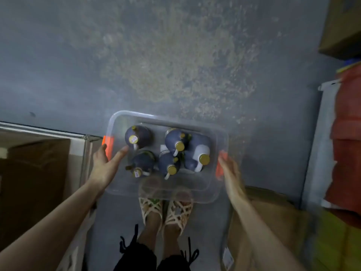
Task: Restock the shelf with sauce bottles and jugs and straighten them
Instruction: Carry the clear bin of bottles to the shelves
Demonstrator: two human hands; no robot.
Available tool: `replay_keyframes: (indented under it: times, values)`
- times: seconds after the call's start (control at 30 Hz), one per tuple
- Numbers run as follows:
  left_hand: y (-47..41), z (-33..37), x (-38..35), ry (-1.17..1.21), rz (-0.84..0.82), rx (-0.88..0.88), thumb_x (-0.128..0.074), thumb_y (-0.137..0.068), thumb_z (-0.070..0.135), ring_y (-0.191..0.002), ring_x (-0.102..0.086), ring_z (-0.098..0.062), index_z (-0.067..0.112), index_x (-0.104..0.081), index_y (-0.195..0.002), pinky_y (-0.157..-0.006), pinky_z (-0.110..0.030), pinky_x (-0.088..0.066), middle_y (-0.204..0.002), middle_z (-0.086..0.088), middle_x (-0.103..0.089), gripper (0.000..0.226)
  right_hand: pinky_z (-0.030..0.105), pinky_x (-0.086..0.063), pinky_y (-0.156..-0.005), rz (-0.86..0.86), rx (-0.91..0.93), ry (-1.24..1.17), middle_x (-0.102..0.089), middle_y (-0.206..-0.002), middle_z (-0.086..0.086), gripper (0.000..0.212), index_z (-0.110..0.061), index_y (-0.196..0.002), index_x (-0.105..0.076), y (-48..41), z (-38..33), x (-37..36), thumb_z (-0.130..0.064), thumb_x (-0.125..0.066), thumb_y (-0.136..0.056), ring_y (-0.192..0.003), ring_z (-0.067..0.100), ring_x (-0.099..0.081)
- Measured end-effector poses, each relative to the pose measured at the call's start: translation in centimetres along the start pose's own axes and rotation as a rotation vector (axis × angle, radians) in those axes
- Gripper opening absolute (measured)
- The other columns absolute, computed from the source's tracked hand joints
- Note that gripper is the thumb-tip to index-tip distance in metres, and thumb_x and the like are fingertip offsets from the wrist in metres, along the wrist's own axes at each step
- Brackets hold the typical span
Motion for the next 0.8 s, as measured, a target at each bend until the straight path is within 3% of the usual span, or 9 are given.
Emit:
replay_keyframes:
  times: [0.07,0.17,0.27,0.5,0.63,0.8]
  values:
    - [-1.4,-1.2,0.5,-0.016,0.047,-0.028,-0.061,-0.057,0.078,-0.126,-0.048,-0.025,0.020,-0.041,-0.139,-0.109,-0.048,-0.037,-0.138,-0.009,-0.045,0.102,0.043,-0.036,-0.109,0.005,-0.030,0.028,-0.045,-0.144,-0.003,0.061,-0.029,-0.144,-0.039,-1.2,1.4,-0.3,-0.051,-0.057,-0.089,-0.131,0.021,-0.045]
    - [-3.1,-2.8,0.0,0.063,0.034,0.006,-0.066,-0.062,0.074,-0.124,-0.050,-0.025,0.024,-0.040,-0.136,-0.107,-0.050,-0.039,-0.137,-0.007,-0.047,0.093,0.039,-0.032,-0.109,-0.003,-0.075,0.015,-0.031,-0.153,-0.004,0.068,-0.031,-0.151,-0.025,-2.9,3.7,-0.6,-0.052,-0.052,-0.092,-0.139,0.021,-0.033]
    - [-4.4,-3.2,-0.9,0.104,0.035,-0.015,-0.064,-0.087,0.045,-0.121,-0.052,-0.026,0.022,-0.039,-0.137,-0.107,-0.051,-0.039,-0.133,-0.007,-0.050,0.060,0.036,-0.033,-0.107,0.020,-0.090,-0.015,-0.034,-0.152,-0.004,0.068,-0.031,-0.150,-0.025,-4.7,5.7,-0.9,-0.051,-0.054,-0.091,-0.138,0.020,-0.036]
    - [-6.5,-4.1,-0.9,0.135,0.101,-0.008,-0.058,-0.093,0.039,-0.113,-0.051,-0.024,0.015,-0.040,-0.138,-0.104,-0.045,-0.040,-0.118,-0.002,-0.050,0.054,0.048,-0.036,-0.110,0.069,-0.078,-0.042,-0.042,-0.144,-0.005,0.064,-0.032,-0.146,-0.032,-7.8,7.5,-1.9,-0.051,-0.056,-0.090,-0.132,0.020,-0.042]
    - [-5.6,-4.1,0.4,0.103,0.150,0.006,-0.066,-0.073,0.064,-0.108,-0.060,-0.027,0.013,-0.050,-0.127,-0.099,-0.053,-0.046,-0.118,-0.008,-0.061,0.075,0.046,-0.040,-0.107,0.091,-0.027,-0.097,-0.050,-0.127,-0.011,0.036,-0.037,-0.127,-0.046,-6.8,7.0,-1.4,-0.040,-0.058,-0.093,-0.121,0.013,-0.049]
    - [-5.8,-6.0,1.7,-0.015,0.188,0.081,-0.056,-0.055,0.090,-0.112,-0.057,-0.031,0.030,-0.054,-0.118,-0.097,-0.054,-0.047,-0.125,-0.009,-0.055,0.087,0.041,-0.053,-0.089,0.081,-0.031,-0.047,-0.052,-0.129,-0.006,0.046,-0.031,-0.136,-0.051,-6.1,6.6,-0.5,-0.045,-0.057,-0.092,-0.116,0.016,-0.053]
Point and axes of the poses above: each hand's wrist, its own y-axis away from the middle knuckle, its own x-axis out of the back of the hand, z = x × y, the point moved 10 cm from there along -y, towards the middle knuckle
